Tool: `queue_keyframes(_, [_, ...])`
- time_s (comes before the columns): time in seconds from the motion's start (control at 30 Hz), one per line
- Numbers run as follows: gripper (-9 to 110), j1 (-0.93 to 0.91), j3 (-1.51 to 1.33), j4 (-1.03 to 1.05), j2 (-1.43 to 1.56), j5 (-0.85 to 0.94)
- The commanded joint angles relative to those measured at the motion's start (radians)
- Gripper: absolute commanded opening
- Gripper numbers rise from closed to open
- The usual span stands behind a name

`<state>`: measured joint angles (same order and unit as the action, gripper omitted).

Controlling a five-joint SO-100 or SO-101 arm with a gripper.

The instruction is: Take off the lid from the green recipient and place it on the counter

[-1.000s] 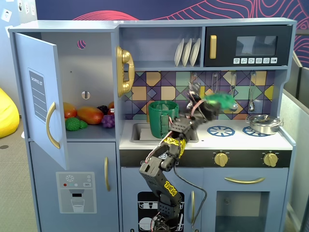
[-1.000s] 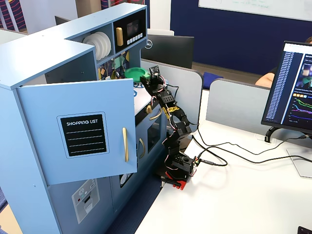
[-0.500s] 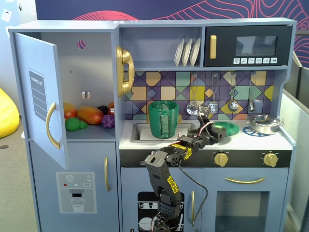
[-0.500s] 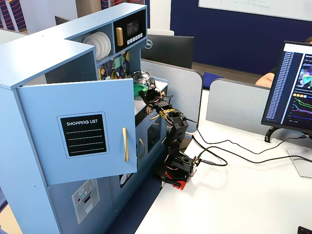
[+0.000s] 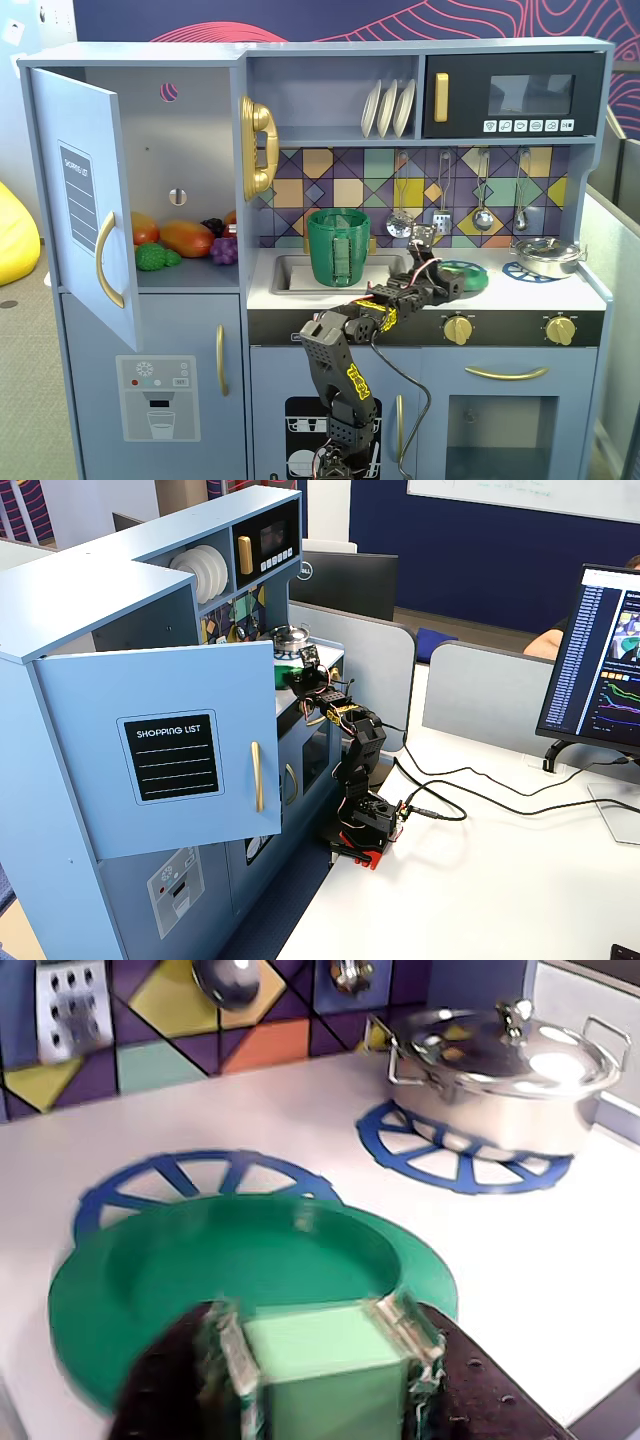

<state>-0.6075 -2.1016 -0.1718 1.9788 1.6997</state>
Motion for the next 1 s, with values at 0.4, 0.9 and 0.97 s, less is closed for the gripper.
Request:
queue_keyframes(0.4, [22, 0.060, 0.189, 0.555, 0.449, -0.012])
queue_keyframes(0.9, [11, 0.463, -0.319, 1.470, 0.939, -0.095])
queue_keyframes(0.97, [9, 0.495, -0.456, 1.440, 1.009, -0.101])
